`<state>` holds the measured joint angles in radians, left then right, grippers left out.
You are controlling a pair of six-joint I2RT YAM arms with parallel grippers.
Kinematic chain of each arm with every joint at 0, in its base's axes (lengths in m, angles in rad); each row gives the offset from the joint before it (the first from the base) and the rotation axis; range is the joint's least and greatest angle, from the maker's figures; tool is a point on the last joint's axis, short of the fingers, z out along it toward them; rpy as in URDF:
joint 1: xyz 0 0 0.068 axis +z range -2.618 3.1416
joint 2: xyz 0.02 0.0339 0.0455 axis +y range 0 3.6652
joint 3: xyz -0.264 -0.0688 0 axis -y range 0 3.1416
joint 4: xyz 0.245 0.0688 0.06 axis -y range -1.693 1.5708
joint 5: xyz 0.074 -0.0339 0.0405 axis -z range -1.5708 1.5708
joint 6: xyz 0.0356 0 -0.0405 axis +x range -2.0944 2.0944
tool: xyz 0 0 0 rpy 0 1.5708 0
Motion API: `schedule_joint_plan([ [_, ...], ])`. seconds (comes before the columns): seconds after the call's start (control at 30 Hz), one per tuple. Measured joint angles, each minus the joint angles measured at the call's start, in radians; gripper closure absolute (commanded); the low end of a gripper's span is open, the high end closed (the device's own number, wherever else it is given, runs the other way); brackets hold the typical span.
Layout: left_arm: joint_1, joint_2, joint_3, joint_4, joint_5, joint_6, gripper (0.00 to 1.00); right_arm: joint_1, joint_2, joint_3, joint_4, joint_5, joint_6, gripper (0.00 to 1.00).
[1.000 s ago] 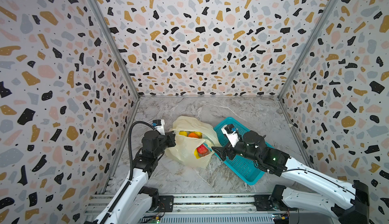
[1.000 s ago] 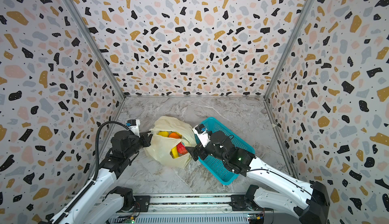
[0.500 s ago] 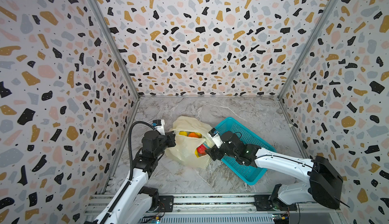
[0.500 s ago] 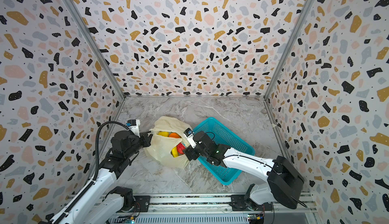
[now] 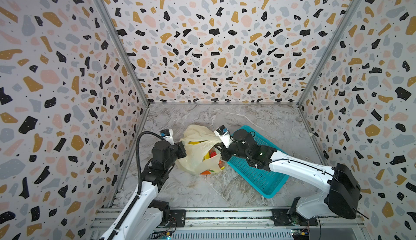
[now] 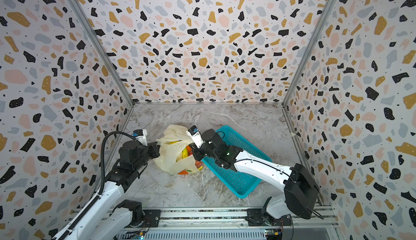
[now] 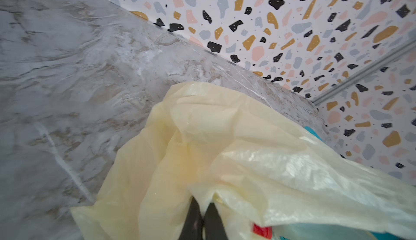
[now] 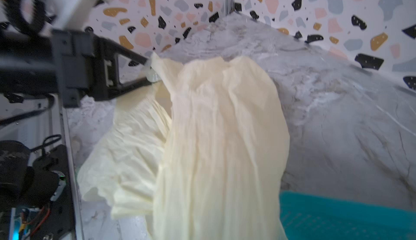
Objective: Place the fruits into the plastic bag
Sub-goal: 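Grasp the bag rim with the right gripper and lift it upright with the left gripper, then open both grippers to release the standing bag and draw back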
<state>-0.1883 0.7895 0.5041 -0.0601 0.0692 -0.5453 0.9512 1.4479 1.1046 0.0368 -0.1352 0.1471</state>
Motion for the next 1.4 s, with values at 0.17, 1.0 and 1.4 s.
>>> schedule_joint_plan([
  [0.17, -0.006, -0.048, 0.034, -0.061, -0.147, -0.010, 1.00, 0.005, 0.087, 0.177, 0.010, -0.092, -0.014, 1.00],
  [1.0, -0.008, 0.222, 0.121, 0.229, -0.119, -0.080, 1.00, -0.162, 0.669, 1.215, -0.385, -0.045, -0.153, 1.00],
  [1.4, -0.019, 0.108, 0.137, 0.134, -0.116, -0.069, 0.00, -0.293, 0.192, 0.402, -0.166, 0.064, -0.024, 0.48],
])
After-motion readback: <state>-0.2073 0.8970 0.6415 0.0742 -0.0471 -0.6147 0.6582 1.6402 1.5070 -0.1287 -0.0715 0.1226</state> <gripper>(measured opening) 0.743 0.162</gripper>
